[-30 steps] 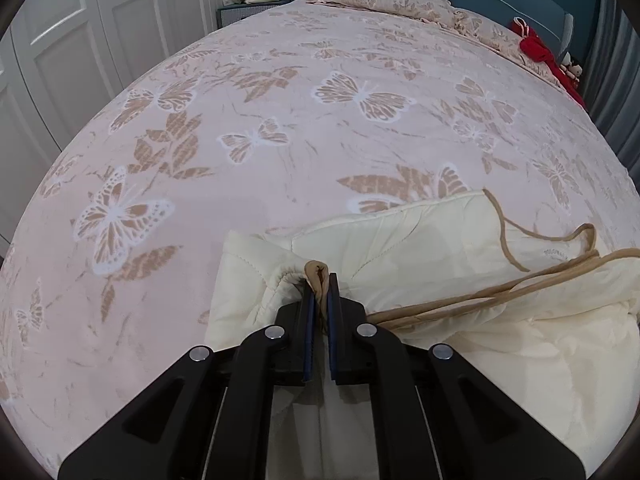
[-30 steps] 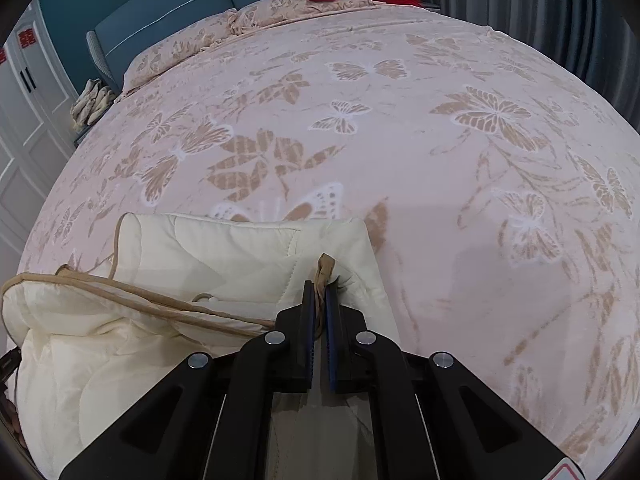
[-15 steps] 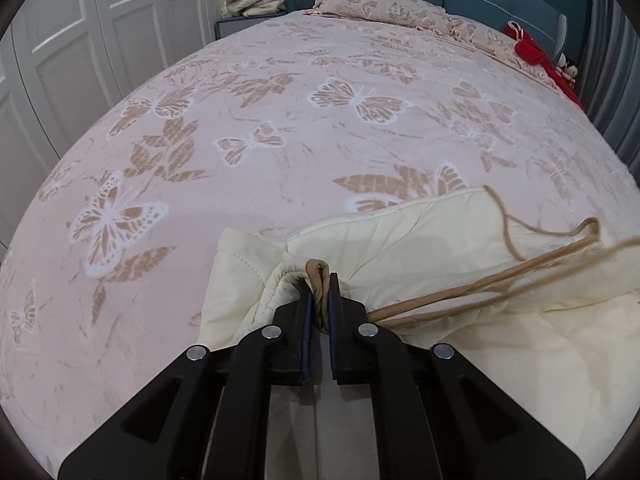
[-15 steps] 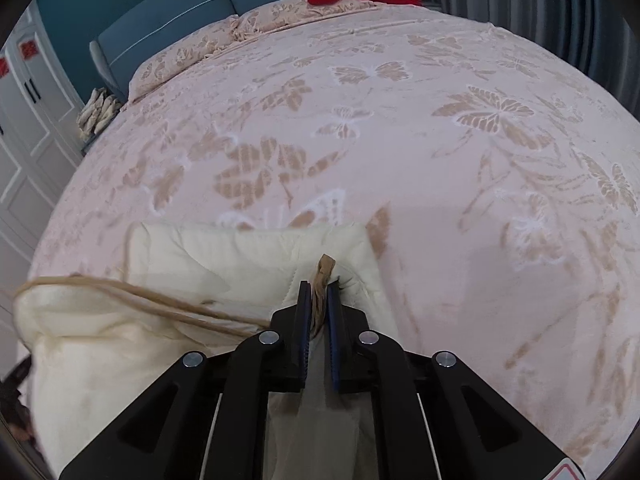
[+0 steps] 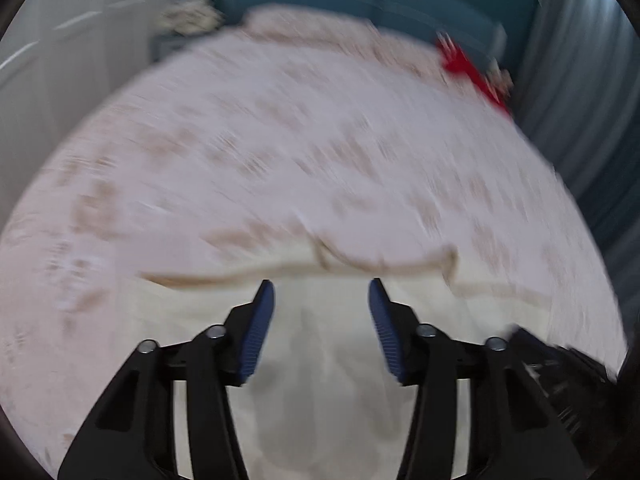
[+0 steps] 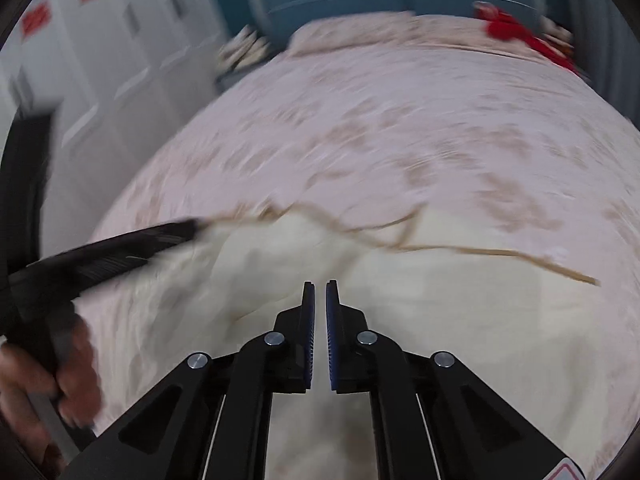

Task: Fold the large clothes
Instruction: 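Open both grippers and move them back over the jacket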

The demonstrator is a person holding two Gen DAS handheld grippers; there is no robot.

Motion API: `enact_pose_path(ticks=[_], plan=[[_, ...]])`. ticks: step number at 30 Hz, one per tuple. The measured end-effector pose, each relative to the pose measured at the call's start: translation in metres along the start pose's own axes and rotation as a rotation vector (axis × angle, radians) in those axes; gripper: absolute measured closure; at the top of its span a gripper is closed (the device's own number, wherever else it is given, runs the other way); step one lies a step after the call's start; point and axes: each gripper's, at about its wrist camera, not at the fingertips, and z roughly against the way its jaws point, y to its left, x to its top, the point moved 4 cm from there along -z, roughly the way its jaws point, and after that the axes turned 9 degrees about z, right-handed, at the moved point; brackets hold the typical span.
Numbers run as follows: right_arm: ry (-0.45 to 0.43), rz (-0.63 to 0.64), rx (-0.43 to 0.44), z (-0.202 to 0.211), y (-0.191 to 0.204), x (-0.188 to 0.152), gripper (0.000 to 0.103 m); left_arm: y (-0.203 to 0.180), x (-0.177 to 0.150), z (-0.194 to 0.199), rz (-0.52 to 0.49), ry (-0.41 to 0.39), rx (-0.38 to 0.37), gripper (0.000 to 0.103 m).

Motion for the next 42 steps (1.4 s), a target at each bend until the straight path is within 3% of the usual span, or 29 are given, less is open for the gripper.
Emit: enact_pose_path(ticks=[3, 7, 12, 16, 22, 27, 29, 32, 33, 34, 35, 37, 39, 40, 42], plan=[[0.077, 0.018, 0.001, -0.032, 0.002, -0.004, 0.099, -0.005, -0.018, -0.036, -0.023, 0.072, 0.055, 0.061], [0.109, -0.038, -0.037, -0.058, -0.026, -0.004, 0.103, 0.018, -0.019, -0.062, 0.008, 0.074, 0.134, 0.062], [0.102, -0.157, -0.092, -0.073, -0.068, -0.005, 0.103, 0.043, -0.010, -0.078, 0.035, 0.076, 0.162, 0.062], [0.083, -0.267, -0.095, -0.075, -0.107, -0.013, 0.103, 0.059, -0.006, -0.090, 0.072, 0.074, 0.136, 0.065], [0.039, -0.368, -0.105, -0.056, -0.150, -0.031, 0.103, 0.060, -0.011, -0.095, 0.064, 0.031, 0.124, 0.065], [-0.004, -0.470, -0.228, -0.021, -0.195, -0.055, 0.103, 0.066, -0.008, -0.093, 0.099, 0.013, 0.077, 0.065], [0.000, -0.510, -0.276, -0.007, -0.219, -0.068, 0.103, 0.071, -0.004, -0.086, 0.127, 0.011, 0.054, 0.071], [0.016, -0.597, -0.299, 0.013, -0.254, -0.089, 0.103, 0.098, 0.004, -0.057, 0.181, -0.024, 0.097, 0.073], [0.039, -0.597, -0.371, 0.022, -0.260, -0.091, 0.103, 0.113, 0.006, -0.046, 0.198, -0.041, 0.121, 0.073], [0.056, -0.578, -0.452, 0.034, -0.261, -0.091, 0.099, 0.124, 0.006, -0.039, 0.210, -0.045, 0.134, 0.073], [0.035, -0.573, -0.455, 0.042, -0.260, -0.089, 0.099, 0.142, 0.005, -0.030, 0.229, -0.043, 0.154, 0.073], [-0.032, -0.576, -0.410, 0.064, -0.245, -0.082, 0.099, 0.174, 0.003, -0.018, 0.256, -0.043, 0.265, 0.067], [-0.070, -0.532, -0.350, 0.074, -0.216, -0.066, 0.099, 0.215, -0.006, -0.013, 0.340, 0.001, 0.360, 0.070], [-0.079, -0.475, -0.293, 0.075, -0.188, -0.054, 0.099, 0.233, -0.012, -0.008, 0.418, 0.029, 0.351, 0.071], [-0.069, -0.377, -0.202, 0.070, -0.142, -0.040, 0.099, 0.243, -0.017, 0.012, 0.542, -0.010, 0.262, 0.071]])
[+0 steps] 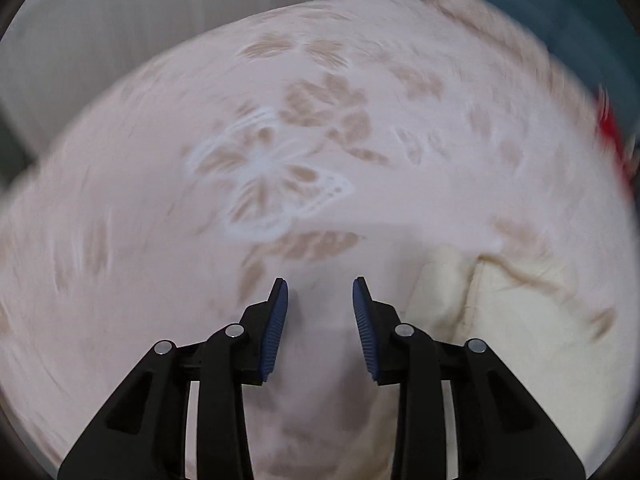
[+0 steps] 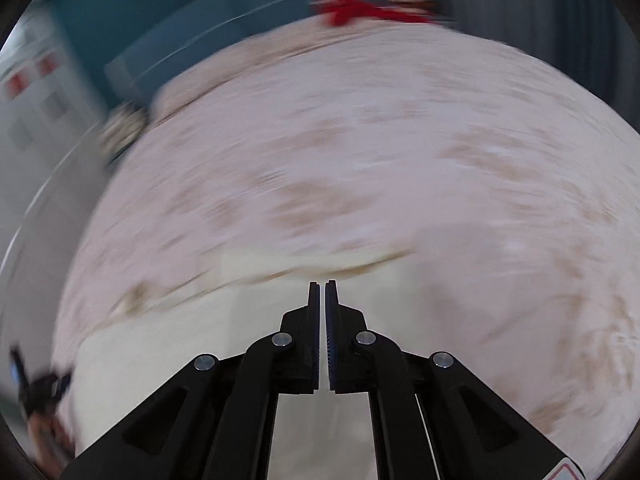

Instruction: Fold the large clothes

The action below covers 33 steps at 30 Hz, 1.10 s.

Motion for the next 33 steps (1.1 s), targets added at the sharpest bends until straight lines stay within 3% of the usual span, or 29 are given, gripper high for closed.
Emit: enact_pose_path(ticks=[1, 4, 7, 9, 12, 19, 28, 33], plan=[[0.023, 0.069, 0.062, -0.002, 0.037, -0.006, 0.099, 0.001, -0.002, 0.013, 0.024, -0.023, -0.037, 0.071], [0.087, 0.182, 0.188, -0.012, 0.115, -0.025, 0.099, -0.036, -0.025, 0.059, -0.083, -0.085, -0.131, 0.070], [0.128, 0.266, 0.211, -0.023, 0.164, -0.041, 0.099, -0.088, -0.063, 0.076, -0.249, -0.043, -0.198, 0.070], [0.152, 0.293, 0.217, -0.030, 0.181, -0.047, 0.099, -0.109, -0.083, 0.073, -0.355, -0.023, -0.184, 0.070], [0.201, 0.304, 0.172, -0.049, 0.183, -0.050, 0.099, -0.126, -0.107, 0.049, -0.444, 0.009, -0.128, 0.070], [0.284, 0.307, 0.117, -0.097, 0.172, -0.064, 0.103, -0.120, -0.110, 0.019, -0.390, 0.042, -0.127, 0.070], [0.234, 0.316, 0.093, -0.114, 0.175, -0.070, 0.103, -0.130, -0.123, 0.013, -0.472, -0.012, -0.059, 0.070], [0.227, 0.320, 0.089, -0.116, 0.174, -0.070, 0.103, -0.128, -0.124, 0.025, -0.463, 0.001, -0.064, 0.070]])
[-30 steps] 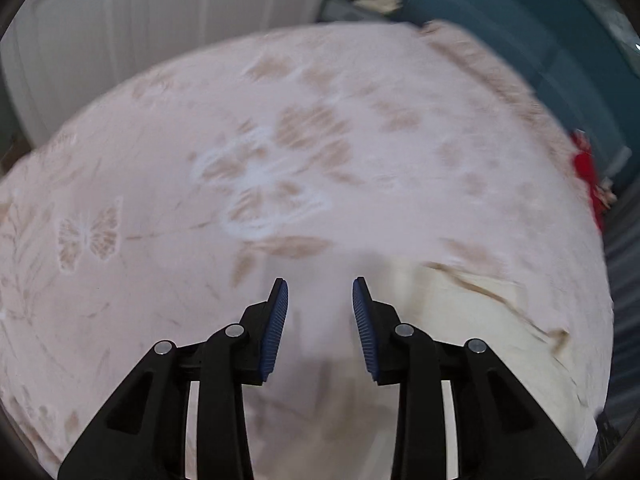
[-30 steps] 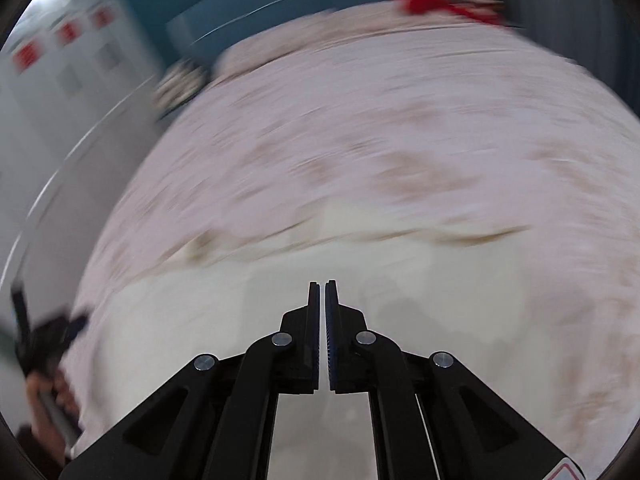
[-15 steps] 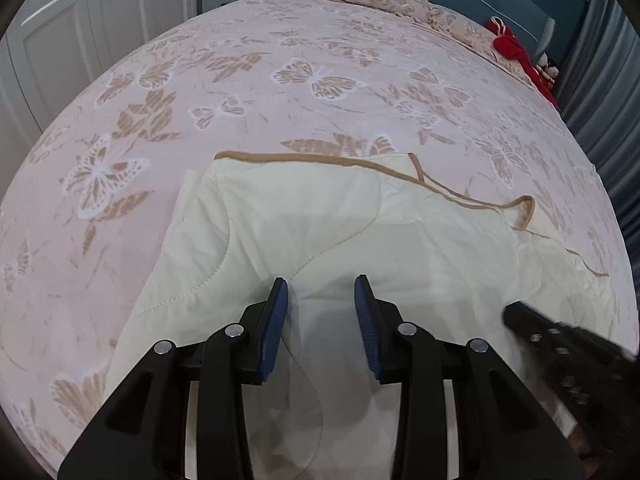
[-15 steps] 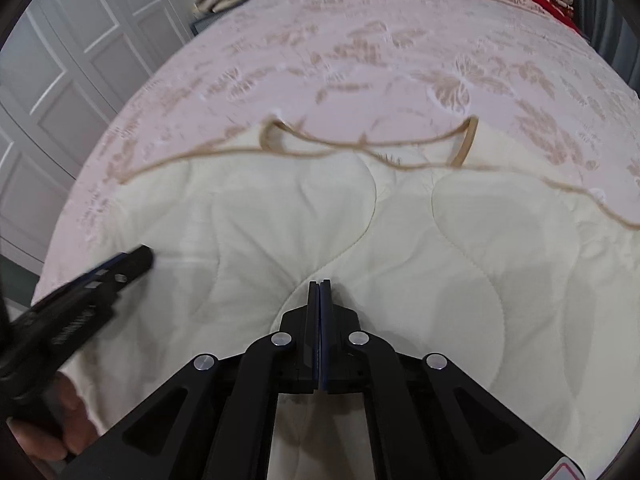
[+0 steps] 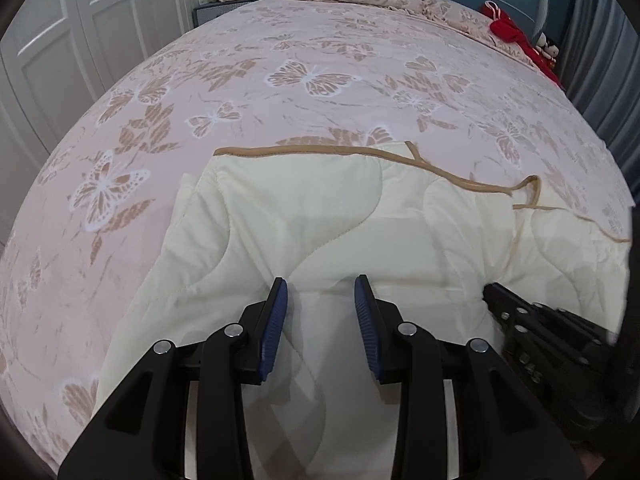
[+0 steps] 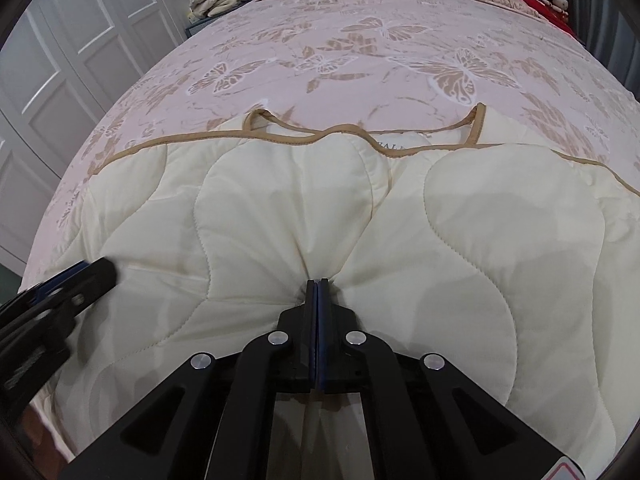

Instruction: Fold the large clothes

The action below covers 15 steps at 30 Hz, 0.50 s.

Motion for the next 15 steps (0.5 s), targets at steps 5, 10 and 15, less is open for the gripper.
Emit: enact_pose_path(ticks=[5, 10, 15], plan=[[-0.002, 0.003, -0.026, -0.001, 0.002, 0.001, 0.103, 0.005, -0.011, 0.025, -0.012, -0.010, 0.030, 0.069], [0.013, -0.043, -0.013, 0.026, 0.000, 0.004, 0.103, 0.022, -0.025, 0.047, 0.052, 0.023, 0.018, 0.069], [-0.034, -0.034, 0.015, 0.090, 0.014, -0.040, 0.102, 0.076, -0.040, 0.070, 0.208, 0.031, 0.000, 0.053]])
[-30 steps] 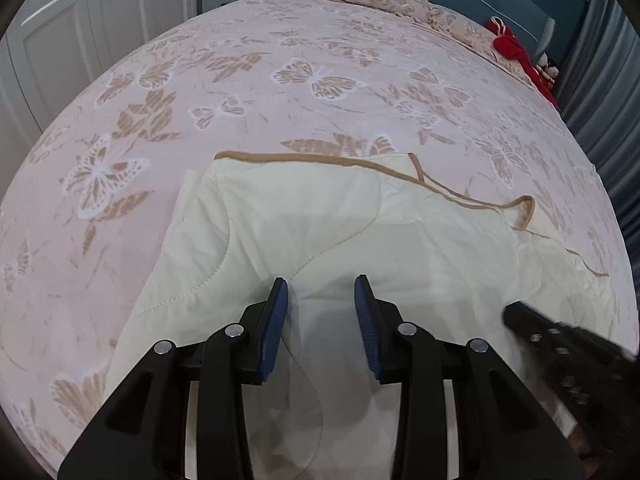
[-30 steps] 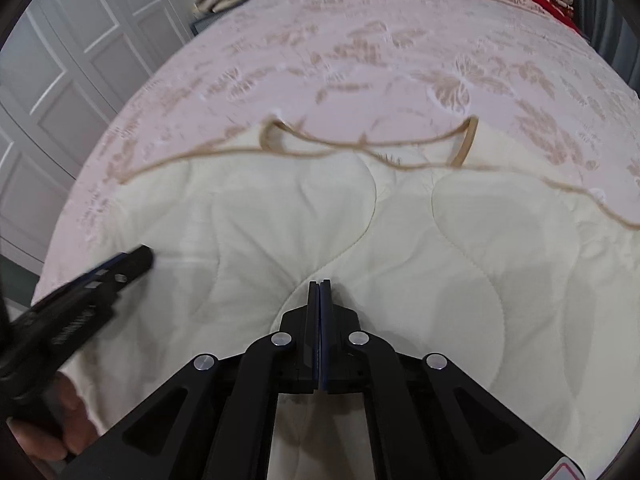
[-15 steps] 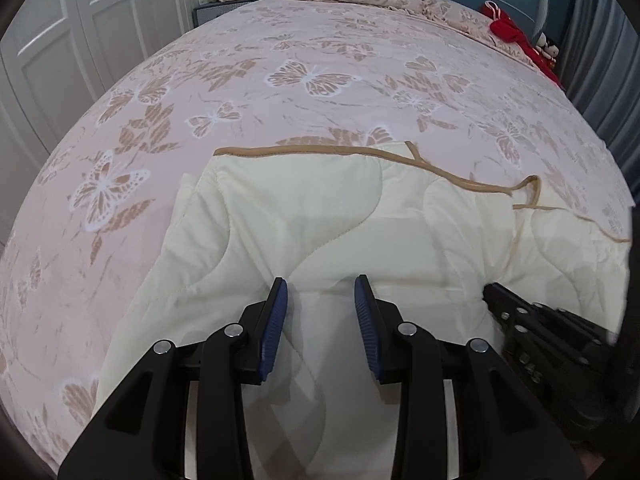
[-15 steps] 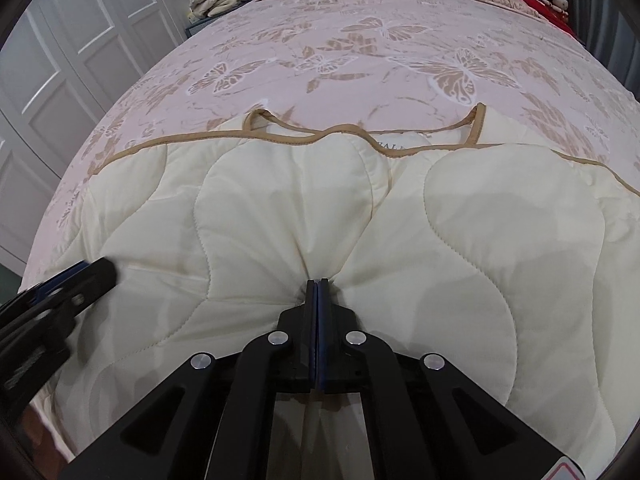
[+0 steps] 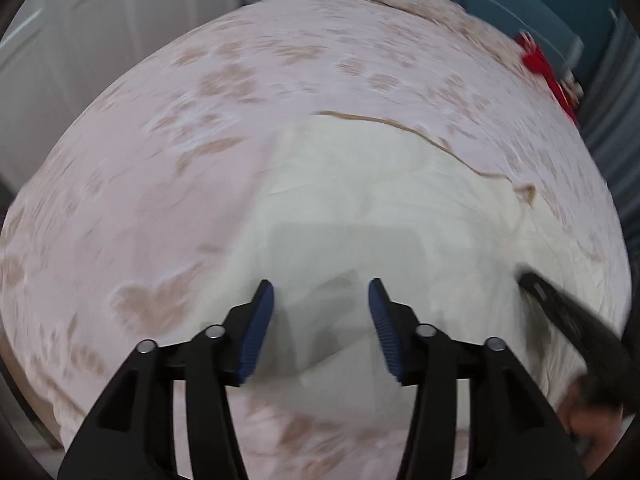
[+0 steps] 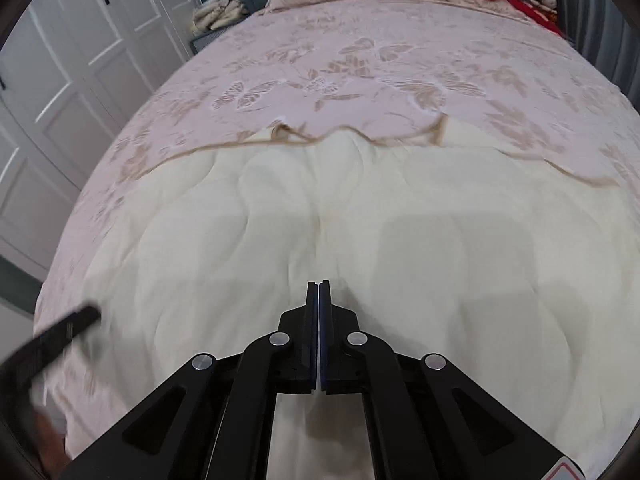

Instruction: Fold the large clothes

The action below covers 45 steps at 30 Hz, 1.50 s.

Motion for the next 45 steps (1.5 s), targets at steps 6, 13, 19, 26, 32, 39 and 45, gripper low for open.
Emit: enact_pose_path(ticks=[6, 13, 19, 26, 32, 39, 45], plan=[[0.047, 0.013, 0.001, 0.015, 0.011, -0.058, 0.101, 0.048, -0.014, 0.005, 0.126, 0.010, -0.008, 0.037], [0.087, -0.011, 0.020, -0.007, 0.008, -0.066, 0.102, 0.067, -0.027, -0.020, 0.308, 0.114, -0.138, 0.030], [0.100, -0.076, 0.061, -0.018, -0.001, -0.069, 0.103, 0.049, -0.022, -0.032, 0.296, 0.104, -0.153, 0.025], [0.102, -0.073, 0.065, -0.023, -0.003, -0.071, 0.103, 0.024, -0.015, -0.014, 0.225, 0.092, -0.179, 0.068], [0.094, -0.094, 0.078, -0.022, -0.008, -0.073, 0.103, -0.018, -0.010, 0.036, 0.088, 0.018, -0.228, 0.081], [0.033, -0.137, 0.089, 0.019, -0.012, -0.086, 0.102, -0.070, -0.016, 0.083, -0.083, -0.045, -0.224, 0.082], [0.048, -0.131, 0.077, 0.025, -0.016, -0.102, 0.102, -0.095, -0.024, 0.095, -0.156, -0.055, -0.205, 0.083]])
